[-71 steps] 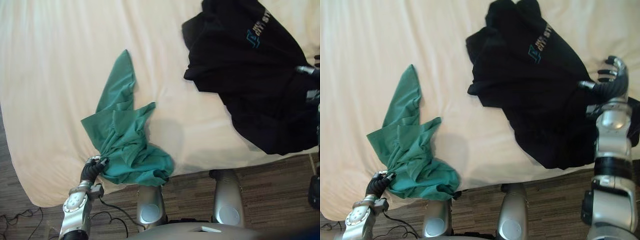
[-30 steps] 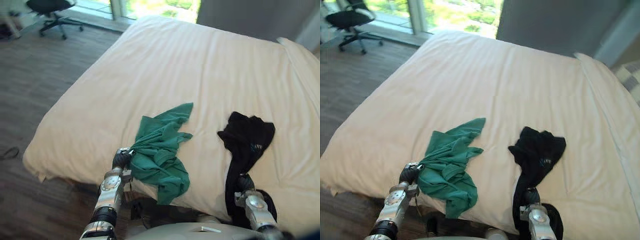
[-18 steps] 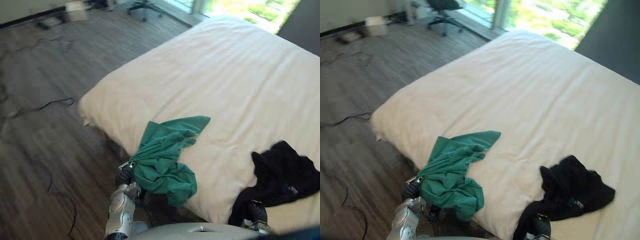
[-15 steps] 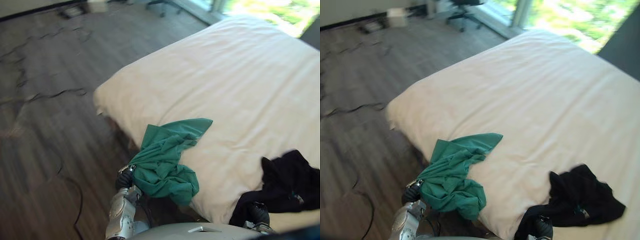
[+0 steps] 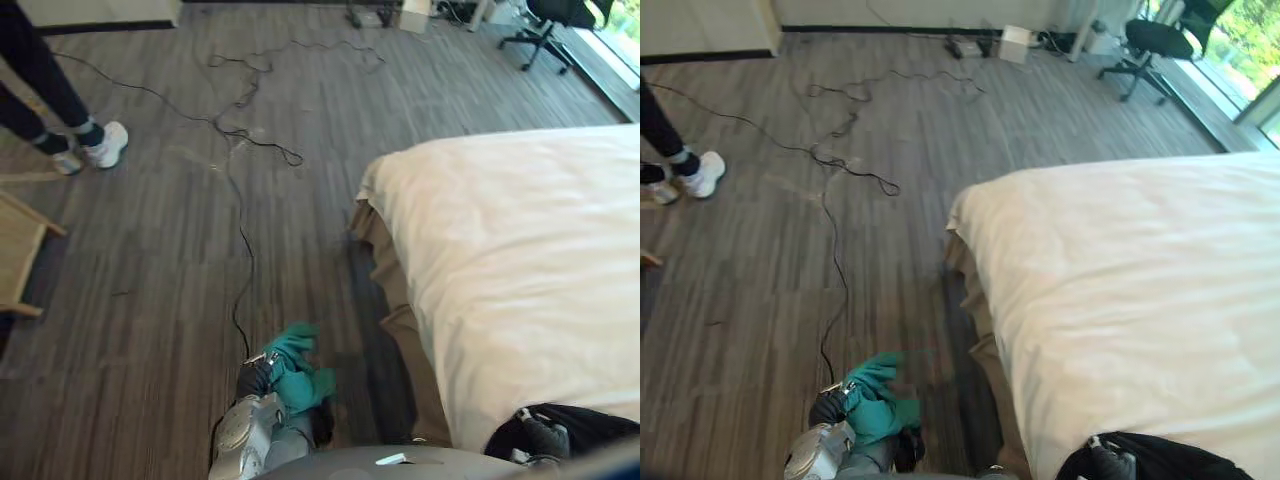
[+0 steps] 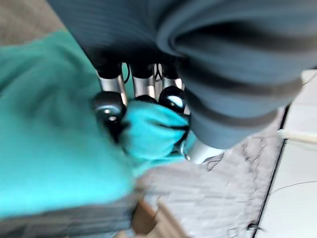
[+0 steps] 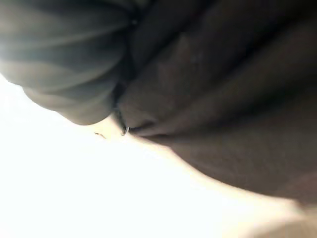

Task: Tidy the bed and pick cloth on bed and put in laundry

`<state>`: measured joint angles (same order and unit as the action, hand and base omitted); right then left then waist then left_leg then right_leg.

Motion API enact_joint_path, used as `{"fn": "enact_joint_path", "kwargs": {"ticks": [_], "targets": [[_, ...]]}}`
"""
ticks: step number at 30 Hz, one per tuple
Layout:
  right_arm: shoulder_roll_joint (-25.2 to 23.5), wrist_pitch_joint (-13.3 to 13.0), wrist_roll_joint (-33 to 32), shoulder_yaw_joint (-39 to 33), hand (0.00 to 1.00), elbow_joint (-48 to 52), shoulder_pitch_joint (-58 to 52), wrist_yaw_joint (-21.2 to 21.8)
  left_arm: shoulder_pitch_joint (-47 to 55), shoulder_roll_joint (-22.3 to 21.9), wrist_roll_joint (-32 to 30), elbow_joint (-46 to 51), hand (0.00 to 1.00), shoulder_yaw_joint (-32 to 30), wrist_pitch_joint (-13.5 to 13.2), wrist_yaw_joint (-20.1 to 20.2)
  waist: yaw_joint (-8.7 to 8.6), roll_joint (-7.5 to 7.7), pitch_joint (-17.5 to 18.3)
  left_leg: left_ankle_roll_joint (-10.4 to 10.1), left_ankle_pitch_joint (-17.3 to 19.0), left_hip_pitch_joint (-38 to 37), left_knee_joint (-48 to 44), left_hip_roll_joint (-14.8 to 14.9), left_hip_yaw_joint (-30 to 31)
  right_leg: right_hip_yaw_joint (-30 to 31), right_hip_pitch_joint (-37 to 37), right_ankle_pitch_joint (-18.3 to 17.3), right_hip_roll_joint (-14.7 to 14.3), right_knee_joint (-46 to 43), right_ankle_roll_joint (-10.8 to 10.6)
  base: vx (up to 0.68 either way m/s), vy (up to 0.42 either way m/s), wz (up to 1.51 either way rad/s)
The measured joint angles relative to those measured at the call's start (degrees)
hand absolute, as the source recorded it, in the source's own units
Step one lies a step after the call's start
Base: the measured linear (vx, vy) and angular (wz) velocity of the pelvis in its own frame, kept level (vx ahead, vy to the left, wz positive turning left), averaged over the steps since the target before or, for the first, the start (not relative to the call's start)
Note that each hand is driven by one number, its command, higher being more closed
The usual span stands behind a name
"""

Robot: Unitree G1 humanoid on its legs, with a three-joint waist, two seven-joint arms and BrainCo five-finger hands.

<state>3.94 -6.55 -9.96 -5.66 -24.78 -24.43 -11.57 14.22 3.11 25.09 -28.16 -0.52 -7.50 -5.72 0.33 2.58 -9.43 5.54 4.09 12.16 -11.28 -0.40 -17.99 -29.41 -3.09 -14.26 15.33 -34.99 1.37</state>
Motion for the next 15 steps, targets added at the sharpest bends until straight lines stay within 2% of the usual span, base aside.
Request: {"fn": "enact_joint_path", "kwargs": {"ticks": [1,3,5,7,9,10,13,14,15], "targets": [[-0.7,0.2,0.1,1.1,1.0,0.0,0.1,0.4,0.0,0.0,0.0,0.6,1.0,0.2,0.1,-0.3,-0.26,-0.2,0.0,-0.2,-0.9,-0.7,1.7,-0.6,1.1,2.2,1.1,-0.8,-0.8,-0.8,0.2,0.03,0.124,0.81],[-3.2,0.9,0.2,5.8,1.0,0.1,1.9,1.9,-0.3,-0.5,0.0,3.9,1.0,2.1,0.2,-1.0,-1.05,-2.36,-0.3,-1.3,-4.1,-3.0,8.5,-2.2,6.7,11.8,5.9,-4.3,-7.6,0.2,-1.1,0.02,0.097,1.09],[-4.5,1.0,0.2,7.9,1.0,0.9,2.4,2.7,-1.1,-0.6,-0.2,5.0,1.0,4.1,0.2,-1.1,-1.12,-3.25,-0.6,-1.4,-4.1,-4.5,11.5,-3.1,9.8,16.8,7.1,-4.8,-11.3,4.0,-2.4,0.01,0.015,1.31],[-4.6,1.0,1.2,7.8,1.0,1.9,2.4,2.9,-0.9,-0.6,-1.3,5.2,1.0,5.1,0.1,-1.1,-1.02,-3.54,-0.8,-1.9,-4.4,-5.6,12.4,-4.9,10.6,19.0,7.2,-4.3,-11.0,8.1,-3.0,0.03,-0.028,1.37],[-5.2,1.0,1.2,7.8,1.0,1.8,2.5,2.7,-0.1,-0.8,-1.7,5.2,1.0,5.6,0.1,-1.1,-1.0,-2.47,-0.5,-2.7,-5.9,-6.5,13.1,-6.8,10.0,20.6,7.7,-2.5,-9.3,12.2,-4.1,0.06,-0.043,0.93],[-5.6,1.1,1.2,7.8,1.0,1.6,3.0,2.7,1.1,-0.5,-2.1,5.6,1.0,5.6,0.1,-1.3,-0.4,-1.77,-0.6,-2.6,-7.3,-7.3,14.6,-7.7,8.8,20.9,8.2,-1.1,-8.0,13.8,-3.8,0.04,-0.042,0.51],[-5.8,1.2,1.2,8.3,1.0,0.7,6.9,2.8,4.5,-0.6,-2.2,5.8,1.0,6.4,0.4,-1.8,0.62,-2.66,-0.2,-3.2,-8.9,-8.1,17.1,-6.6,8.3,21.6,7.2,-0.2,-9.8,17.9,-3.3,0.06,-0.068,-0.09],[-6.3,2.1,1.2,8.6,1.0,-0.1,8.6,3.0,2.6,-0.3,-3.9,2.6,1.0,9.6,1.0,-1.7,0.59,-2.31,0.6,-1.3,-7.0,-13.3,17.2,-4.5,6.3,23.8,-1.7,2.1,-12.7,27.5,-2.4,0.01,-0.036,-0.16],[-6.3,2.1,1.2,8.6,1.0,-0.1,8.6,3.0,2.6,-0.3,-3.9,2.6,1.0,9.6,1.0,-1.7,0.59,-2.31,0.6,-1.3,-7.0,-13.3,17.2,-4.5,6.3,23.8,-1.7,2.1,-12.7,27.5,-2.4,0.0,0.0,0.0]]}}
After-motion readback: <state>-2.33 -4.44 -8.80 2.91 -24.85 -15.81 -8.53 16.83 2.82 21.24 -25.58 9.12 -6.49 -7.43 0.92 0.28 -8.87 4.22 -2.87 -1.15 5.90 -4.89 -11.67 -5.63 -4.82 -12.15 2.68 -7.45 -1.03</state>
